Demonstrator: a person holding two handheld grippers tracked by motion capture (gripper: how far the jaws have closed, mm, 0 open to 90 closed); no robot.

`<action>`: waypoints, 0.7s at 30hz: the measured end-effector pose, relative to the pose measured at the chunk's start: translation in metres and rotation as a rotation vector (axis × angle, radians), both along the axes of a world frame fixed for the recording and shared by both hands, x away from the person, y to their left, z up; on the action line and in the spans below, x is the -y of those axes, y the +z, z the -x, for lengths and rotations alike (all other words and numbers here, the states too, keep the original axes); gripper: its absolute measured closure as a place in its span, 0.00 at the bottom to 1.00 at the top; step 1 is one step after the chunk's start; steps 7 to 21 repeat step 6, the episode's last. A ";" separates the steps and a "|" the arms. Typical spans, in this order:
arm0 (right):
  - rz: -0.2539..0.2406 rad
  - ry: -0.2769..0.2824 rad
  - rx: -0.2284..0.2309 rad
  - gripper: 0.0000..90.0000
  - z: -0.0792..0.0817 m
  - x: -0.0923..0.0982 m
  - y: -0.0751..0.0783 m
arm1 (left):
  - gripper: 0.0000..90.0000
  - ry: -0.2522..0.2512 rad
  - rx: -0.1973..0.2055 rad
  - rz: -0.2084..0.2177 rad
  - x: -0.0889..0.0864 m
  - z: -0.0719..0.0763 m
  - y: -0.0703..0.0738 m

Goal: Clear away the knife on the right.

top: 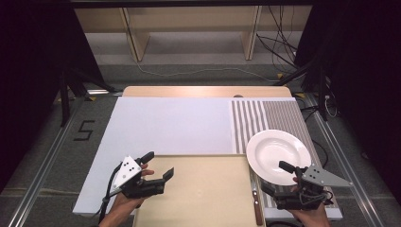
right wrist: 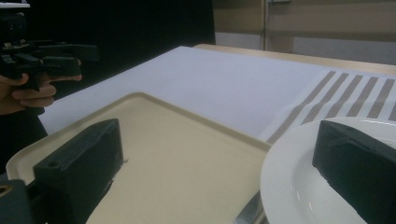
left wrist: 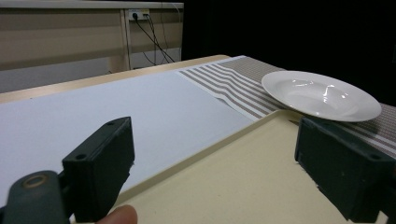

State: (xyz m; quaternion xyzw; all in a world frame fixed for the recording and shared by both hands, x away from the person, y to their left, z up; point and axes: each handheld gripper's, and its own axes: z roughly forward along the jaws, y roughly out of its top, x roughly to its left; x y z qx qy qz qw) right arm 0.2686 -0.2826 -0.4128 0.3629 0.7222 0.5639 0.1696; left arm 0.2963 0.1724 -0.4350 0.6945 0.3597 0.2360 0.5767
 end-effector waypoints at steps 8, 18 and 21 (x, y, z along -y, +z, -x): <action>-0.002 -0.004 0.000 0.03 0.000 0.000 0.000 | 0.13 0.002 -0.002 -0.001 0.000 0.000 0.000; -0.002 -0.004 0.000 0.03 0.000 0.000 0.000 | 0.13 0.002 -0.002 -0.001 0.000 0.000 0.000; -0.002 -0.004 0.000 0.03 0.000 0.000 0.000 | 0.13 0.002 -0.002 -0.001 0.000 0.000 0.000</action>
